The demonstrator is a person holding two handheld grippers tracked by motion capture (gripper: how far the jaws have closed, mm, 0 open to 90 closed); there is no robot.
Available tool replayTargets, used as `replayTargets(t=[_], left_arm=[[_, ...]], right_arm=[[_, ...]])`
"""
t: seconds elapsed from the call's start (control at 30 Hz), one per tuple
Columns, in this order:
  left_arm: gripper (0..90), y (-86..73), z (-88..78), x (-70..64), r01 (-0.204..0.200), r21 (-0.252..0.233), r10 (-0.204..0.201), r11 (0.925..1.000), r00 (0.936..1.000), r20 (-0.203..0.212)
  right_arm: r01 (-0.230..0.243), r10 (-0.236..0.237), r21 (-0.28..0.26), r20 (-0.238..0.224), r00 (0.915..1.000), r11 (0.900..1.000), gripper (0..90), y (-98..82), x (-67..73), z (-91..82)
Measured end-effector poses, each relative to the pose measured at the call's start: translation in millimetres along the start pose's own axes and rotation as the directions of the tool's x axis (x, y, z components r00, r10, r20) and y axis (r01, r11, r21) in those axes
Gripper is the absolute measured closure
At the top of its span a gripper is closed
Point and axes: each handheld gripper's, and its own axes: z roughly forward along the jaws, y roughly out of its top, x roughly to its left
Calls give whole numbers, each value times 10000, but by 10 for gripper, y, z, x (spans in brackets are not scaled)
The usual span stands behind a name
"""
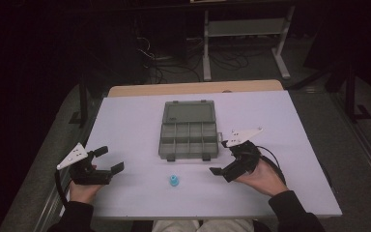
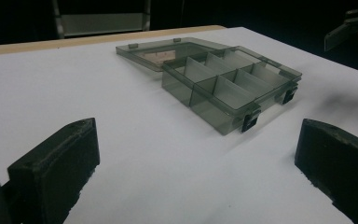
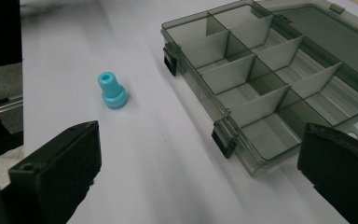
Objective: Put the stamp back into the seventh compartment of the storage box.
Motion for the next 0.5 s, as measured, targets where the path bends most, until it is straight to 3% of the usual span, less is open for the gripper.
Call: replayTargets(t=[0.5], left_arm=[[0,-1,2,-3,8,1,-8,10000,10000,31]], right_arm=[[179,-172,199,-354,9992,9996,0,61,60,152]])
